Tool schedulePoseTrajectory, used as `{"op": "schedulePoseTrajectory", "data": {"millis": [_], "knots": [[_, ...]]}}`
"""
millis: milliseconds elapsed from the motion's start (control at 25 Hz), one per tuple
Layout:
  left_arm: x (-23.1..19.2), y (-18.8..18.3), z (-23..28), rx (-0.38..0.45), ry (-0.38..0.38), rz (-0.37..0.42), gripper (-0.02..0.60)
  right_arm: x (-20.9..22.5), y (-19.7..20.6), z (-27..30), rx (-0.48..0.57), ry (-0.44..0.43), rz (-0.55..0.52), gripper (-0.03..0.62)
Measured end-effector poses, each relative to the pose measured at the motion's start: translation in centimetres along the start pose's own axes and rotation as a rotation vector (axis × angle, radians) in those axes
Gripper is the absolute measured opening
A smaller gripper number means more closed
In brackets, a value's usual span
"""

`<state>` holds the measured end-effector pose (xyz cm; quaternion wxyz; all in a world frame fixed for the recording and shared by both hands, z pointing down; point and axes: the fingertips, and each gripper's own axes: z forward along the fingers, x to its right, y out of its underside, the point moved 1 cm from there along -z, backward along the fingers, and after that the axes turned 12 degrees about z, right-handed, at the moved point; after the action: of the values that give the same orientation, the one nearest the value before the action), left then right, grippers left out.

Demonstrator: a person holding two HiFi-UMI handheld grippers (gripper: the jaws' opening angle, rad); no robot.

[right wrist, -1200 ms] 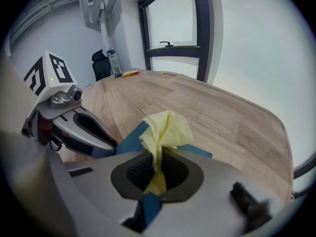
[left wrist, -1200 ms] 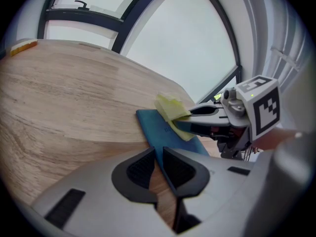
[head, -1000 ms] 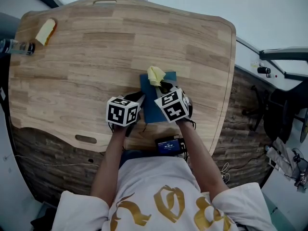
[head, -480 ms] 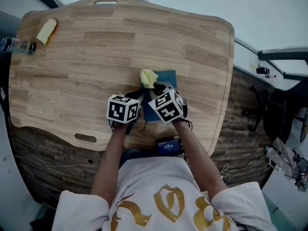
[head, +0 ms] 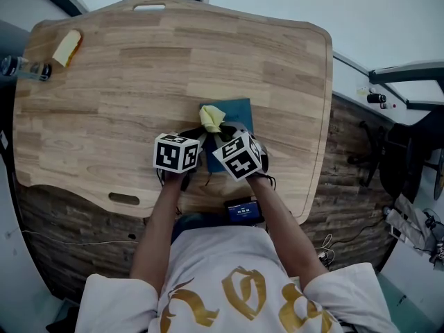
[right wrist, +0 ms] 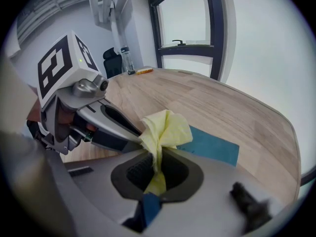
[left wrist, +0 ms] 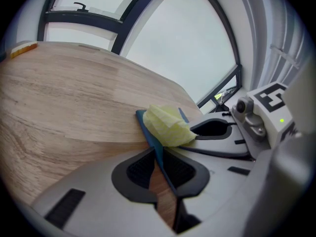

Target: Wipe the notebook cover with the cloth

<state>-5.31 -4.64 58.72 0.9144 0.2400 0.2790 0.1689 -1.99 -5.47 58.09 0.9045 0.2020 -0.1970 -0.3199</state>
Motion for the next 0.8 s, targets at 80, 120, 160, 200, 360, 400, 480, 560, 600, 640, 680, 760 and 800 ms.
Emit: {"op": "schedulePoseTrajectory", "data": {"millis": [80,120,160,200,360,400,480,560,600,640,680,760,800], "knots": [[0.0,0.0,0.0,0.001,0.000,-0.001,0.061,-0.2,0.4,-0.1,-0.002,0.001,0.005,0.038],[0.0,0.0,0.0,0.001,-0.001,-0.002,0.061,-0.3,0.5,-0.2,-0.003,0.002,0.007,0.038],[0.0,0.1,0.0,0.001,-0.002,-0.002,0.061,-0.4,0.6,-0.3,-0.004,0.004,0.007,0.038],[0.0,0.1,0.0,0.002,-0.003,-0.001,0.061,-0.5,0.8,-0.3,-0.007,0.005,0.005,0.038],[0.0,0.0,0.0,0.001,-0.003,-0.002,0.061,-1.2,1.4,-0.5,-0.017,0.006,-0.007,0.038],[0.0,0.0,0.0,0.000,-0.003,-0.002,0.061,-1.3,1.6,-0.5,-0.018,0.006,-0.007,0.038],[0.0,0.1,0.0,0.001,-0.004,0.000,0.061,-1.6,1.9,-0.6,-0.022,0.006,-0.004,0.038],[0.0,0.1,0.0,0.001,-0.003,-0.001,0.061,-1.9,2.2,-0.7,-0.026,0.003,-0.002,0.038],[0.0,0.1,0.0,0.001,-0.003,-0.001,0.061,-2.0,2.4,-0.8,-0.028,0.001,0.000,0.038],[0.0,0.1,0.0,0.001,-0.002,-0.002,0.061,-2.1,2.6,-0.9,-0.030,0.000,0.003,0.038],[0.0,0.1,0.0,0.001,-0.001,-0.002,0.061,-2.2,2.8,-0.9,-0.031,0.000,0.004,0.038],[0.0,0.1,0.0,0.002,0.000,-0.002,0.061,-2.4,3.0,-1.0,-0.032,0.000,0.005,0.038],[0.0,0.0,0.0,0.003,-0.001,-0.003,0.061,-2.5,3.0,-1.1,-0.033,-0.001,0.005,0.038]]}}
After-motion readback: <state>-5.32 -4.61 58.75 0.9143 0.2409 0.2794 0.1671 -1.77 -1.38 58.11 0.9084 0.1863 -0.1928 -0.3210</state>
